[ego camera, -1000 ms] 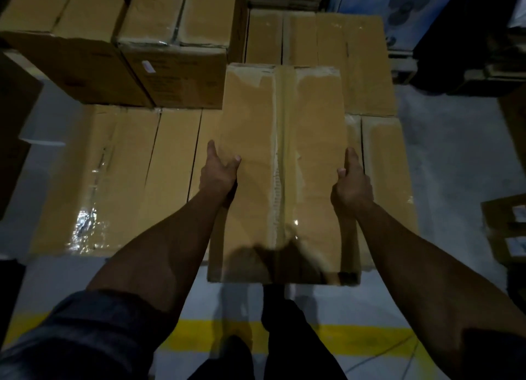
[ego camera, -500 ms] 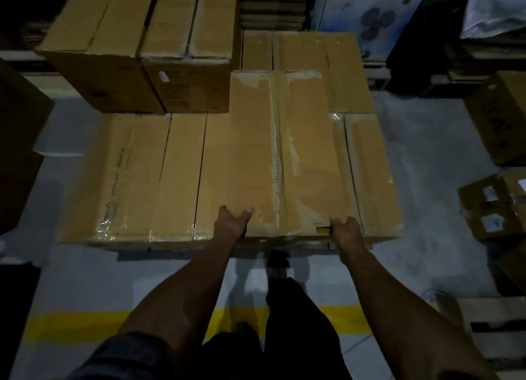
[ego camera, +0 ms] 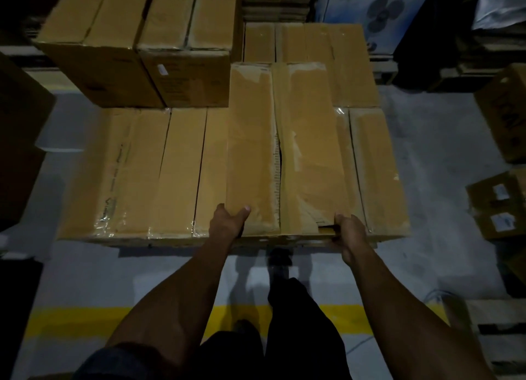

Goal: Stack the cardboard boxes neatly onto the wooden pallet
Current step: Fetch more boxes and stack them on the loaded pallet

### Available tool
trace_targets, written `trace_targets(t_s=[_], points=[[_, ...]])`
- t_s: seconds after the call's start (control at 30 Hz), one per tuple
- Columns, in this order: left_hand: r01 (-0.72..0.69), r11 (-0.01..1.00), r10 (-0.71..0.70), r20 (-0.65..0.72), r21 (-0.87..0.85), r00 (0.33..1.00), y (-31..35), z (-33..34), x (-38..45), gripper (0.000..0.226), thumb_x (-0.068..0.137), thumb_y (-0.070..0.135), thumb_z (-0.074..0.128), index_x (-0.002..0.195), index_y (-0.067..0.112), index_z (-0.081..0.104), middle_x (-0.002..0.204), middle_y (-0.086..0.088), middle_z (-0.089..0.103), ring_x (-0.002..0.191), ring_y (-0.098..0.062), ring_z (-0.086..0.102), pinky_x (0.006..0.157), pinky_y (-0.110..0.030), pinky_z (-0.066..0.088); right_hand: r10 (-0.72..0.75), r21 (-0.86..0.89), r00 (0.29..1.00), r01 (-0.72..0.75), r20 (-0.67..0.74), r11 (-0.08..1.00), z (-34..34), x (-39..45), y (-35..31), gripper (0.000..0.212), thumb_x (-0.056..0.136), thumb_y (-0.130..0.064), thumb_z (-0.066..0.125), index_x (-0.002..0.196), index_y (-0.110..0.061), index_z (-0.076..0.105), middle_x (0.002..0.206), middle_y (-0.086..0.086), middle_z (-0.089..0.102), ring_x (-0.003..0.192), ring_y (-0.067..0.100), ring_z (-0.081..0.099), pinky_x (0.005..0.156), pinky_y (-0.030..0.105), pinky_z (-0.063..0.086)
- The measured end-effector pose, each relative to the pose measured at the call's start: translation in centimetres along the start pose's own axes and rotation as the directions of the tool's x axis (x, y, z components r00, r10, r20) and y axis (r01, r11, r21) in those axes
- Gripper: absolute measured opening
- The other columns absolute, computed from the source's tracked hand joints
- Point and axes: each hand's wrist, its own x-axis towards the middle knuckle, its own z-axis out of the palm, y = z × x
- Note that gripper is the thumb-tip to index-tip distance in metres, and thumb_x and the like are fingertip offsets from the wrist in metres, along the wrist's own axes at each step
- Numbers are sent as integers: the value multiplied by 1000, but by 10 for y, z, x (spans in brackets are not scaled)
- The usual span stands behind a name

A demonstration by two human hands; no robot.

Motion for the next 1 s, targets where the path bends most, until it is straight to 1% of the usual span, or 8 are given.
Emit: trace_targets(t_s=[0.17, 0.33, 0.43, 0.57, 0.7, 0.8, 0.9, 1.0], points=[[79, 966, -29, 199, -245, 980, 2, -4, 3, 74, 87, 38, 72, 147, 8, 37, 141, -6, 52, 117, -23, 51, 96, -31, 40, 111, 13, 987, -113, 114, 994, -4, 12, -6, 43, 93, -50, 61, 122, -18, 61, 106, 10, 69, 92, 32, 62, 75, 45, 51], [244, 924, -132, 353, -293, 926, 14, -8, 8, 82, 93, 56, 54, 157, 31, 8, 160, 1, 26, 144, -22, 28, 110, -52, 31, 90, 16, 982, -94, 166, 995, -4, 23, -14, 37, 87, -48, 70, 116, -26, 60, 107, 7, 70, 96, 34, 66, 82, 57, 55], [298, 912, -182, 374, -283, 910, 14, -9, 17, 89, 86, 70, 52, 155, 40, 5, 163, 4, 18, 147, -30, 21, 108, -63, 27, 93, -12, 977, -92, 194, 996, -5, 27, -16, 46, 84, -51, 72, 122, -29, 59, 110, 5, 69, 99, 34, 66, 86, 61, 53], [300, 920, -201, 355, -252, 913, 12, -7, 21, 116, 51, 85, 65, 151, 47, 21, 154, 2, 37, 134, -34, 41, 99, -62, 38, 66, -12, 977, -65, 203, 998, -6, 27, -16, 45, 86, -49, 71, 124, -31, 59, 112, 4, 69, 102, 34, 65, 87, 60, 54], [226, 913, -133, 274, -341, 953, 14, -2, 18, 70, 83, 63, 62, 145, 40, 39, 126, 3, 60, 101, -21, 58, 71, -34, 45, -24, 0, 984, 25, 177, 1000, -5, 24, -15, 41, 88, -46, 70, 123, -29, 61, 105, 4, 72, 97, 33, 68, 83, 58, 56], [158, 916, -73, 235, -370, 969, 22, -1, 13, 51, 93, 50, 58, 140, 35, 46, 119, 4, 63, 92, -11, 60, 63, -27, 44, -34, 12, 986, 32, 163, 999, -7, 24, -15, 39, 88, -46, 70, 122, -28, 63, 107, 5, 73, 96, 34, 69, 81, 57, 57], [111, 907, -32, 196, -406, 980, 28, -3, 13, 55, 90, 47, 64, 140, 28, 50, 127, 2, 65, 106, -15, 63, 87, -36, 53, -55, 43, 987, 49, 150, 998, -8, 24, -18, 45, 84, -49, 73, 124, -29, 64, 112, 6, 72, 99, 36, 69, 75, 58, 59], [59, 910, 14, 172, -411, 985, 41, -5, 19, 64, 85, 51, 68, 142, 28, 49, 131, 2, 64, 114, -14, 62, 104, -39, 47, -118, 89, 983, 106, 138, 990, -6, 25, -31, 52, 82, -47, 76, 128, -26, 64, 115, 3, 72, 103, 31, 69, 83, 58, 58]])
